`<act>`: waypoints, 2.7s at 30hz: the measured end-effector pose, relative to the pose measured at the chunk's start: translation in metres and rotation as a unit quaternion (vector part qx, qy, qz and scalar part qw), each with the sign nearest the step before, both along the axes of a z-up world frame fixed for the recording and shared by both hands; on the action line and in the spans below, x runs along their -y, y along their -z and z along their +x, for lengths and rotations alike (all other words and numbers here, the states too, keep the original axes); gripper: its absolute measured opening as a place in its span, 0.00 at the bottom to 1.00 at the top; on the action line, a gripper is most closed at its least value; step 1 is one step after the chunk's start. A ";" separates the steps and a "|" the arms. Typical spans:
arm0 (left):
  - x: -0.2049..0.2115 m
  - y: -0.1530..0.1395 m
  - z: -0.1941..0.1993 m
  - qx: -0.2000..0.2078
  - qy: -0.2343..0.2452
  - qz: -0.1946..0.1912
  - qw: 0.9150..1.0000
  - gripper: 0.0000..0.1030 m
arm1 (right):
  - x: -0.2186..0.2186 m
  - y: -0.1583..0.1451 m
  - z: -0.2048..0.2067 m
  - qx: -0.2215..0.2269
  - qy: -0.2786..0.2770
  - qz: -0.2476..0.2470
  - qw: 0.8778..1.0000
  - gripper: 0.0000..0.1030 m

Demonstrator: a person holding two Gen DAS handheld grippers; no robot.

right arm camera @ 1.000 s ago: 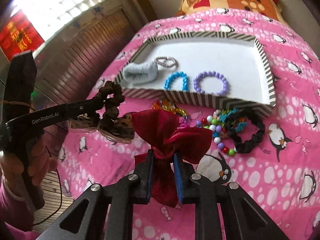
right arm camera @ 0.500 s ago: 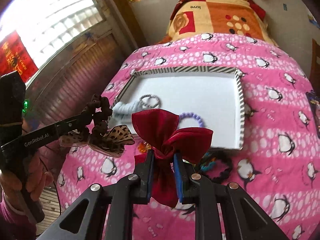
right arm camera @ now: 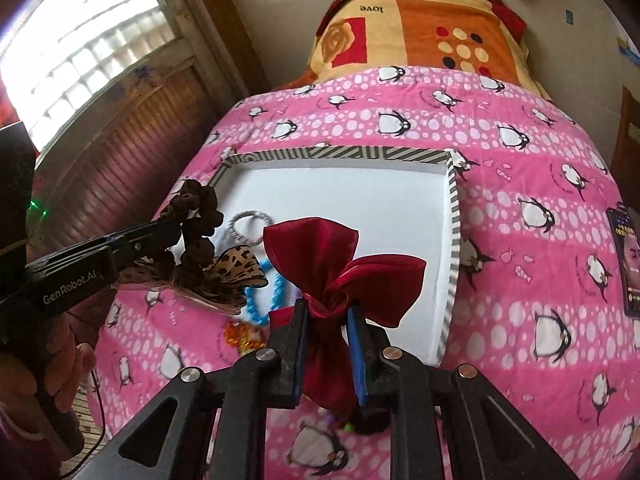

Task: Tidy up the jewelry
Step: 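Carry the brown scrunchie into the tray with the left gripper while the right places the red bow, then open both grippers and pull them back toward the remaining pile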

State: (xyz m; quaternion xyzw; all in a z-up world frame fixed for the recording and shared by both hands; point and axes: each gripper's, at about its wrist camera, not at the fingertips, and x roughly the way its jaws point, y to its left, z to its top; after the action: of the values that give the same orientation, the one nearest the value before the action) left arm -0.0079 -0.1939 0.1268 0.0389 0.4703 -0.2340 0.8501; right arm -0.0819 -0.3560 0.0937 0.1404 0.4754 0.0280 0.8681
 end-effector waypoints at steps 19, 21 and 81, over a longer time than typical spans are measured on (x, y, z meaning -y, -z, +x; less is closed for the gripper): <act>0.058 0.062 0.077 -0.075 -0.018 0.011 0.997 0.09 | 0.049 0.060 0.099 -0.074 -0.020 -0.006 0.997 0.17; 0.058 0.069 0.081 -0.078 -0.020 0.019 0.997 0.09 | 0.051 0.067 0.105 -0.079 -0.020 -0.002 0.997 0.17; -0.042 0.020 -0.077 0.030 -0.065 0.046 0.996 0.61 | -0.022 0.007 -0.051 -0.016 0.003 0.010 1.000 0.46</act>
State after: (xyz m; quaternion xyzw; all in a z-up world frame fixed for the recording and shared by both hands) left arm -0.0849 -0.1515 0.1065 0.0544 0.4559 -0.1554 0.8747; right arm -0.1328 -0.3342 0.0869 0.1507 0.4883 0.0277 0.8591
